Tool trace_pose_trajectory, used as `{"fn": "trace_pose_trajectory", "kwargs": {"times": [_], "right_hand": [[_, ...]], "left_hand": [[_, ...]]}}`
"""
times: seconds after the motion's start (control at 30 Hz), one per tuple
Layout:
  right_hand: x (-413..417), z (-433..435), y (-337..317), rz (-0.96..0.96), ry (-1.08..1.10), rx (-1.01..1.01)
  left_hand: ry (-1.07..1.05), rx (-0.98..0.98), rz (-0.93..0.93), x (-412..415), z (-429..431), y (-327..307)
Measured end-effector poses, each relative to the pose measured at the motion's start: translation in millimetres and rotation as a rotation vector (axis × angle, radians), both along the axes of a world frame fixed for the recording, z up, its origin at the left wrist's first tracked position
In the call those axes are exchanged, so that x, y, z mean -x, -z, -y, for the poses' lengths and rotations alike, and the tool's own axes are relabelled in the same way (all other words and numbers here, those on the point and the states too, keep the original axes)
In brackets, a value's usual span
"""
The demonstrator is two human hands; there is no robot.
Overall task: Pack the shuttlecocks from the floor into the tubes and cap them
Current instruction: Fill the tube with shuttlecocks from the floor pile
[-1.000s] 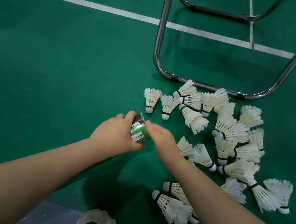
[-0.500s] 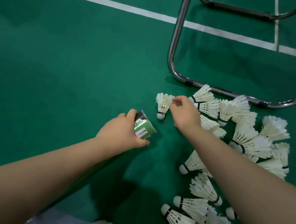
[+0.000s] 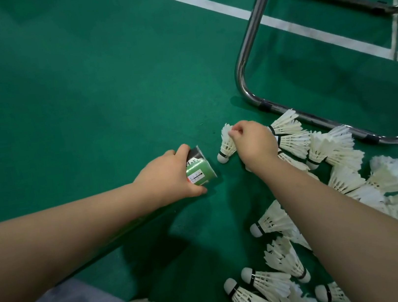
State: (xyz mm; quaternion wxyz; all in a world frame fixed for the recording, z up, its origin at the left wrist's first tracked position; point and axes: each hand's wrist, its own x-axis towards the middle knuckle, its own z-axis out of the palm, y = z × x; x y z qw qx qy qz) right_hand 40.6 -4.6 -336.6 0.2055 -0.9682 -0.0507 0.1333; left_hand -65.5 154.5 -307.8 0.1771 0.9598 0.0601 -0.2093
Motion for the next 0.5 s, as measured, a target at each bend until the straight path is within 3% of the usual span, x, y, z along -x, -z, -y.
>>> {"fn": "trace_pose_trajectory", "kwargs": {"times": [0.2,0.5], "right_hand": [[27,8,-8,0.200,0.196,-0.402],[104,6,-28,-0.043,0.182,-0.599]], "left_hand": [[-0.001,0.020,0.020,1,0,0],[0.063,-0.022,0.026,7,20,-8]]}}
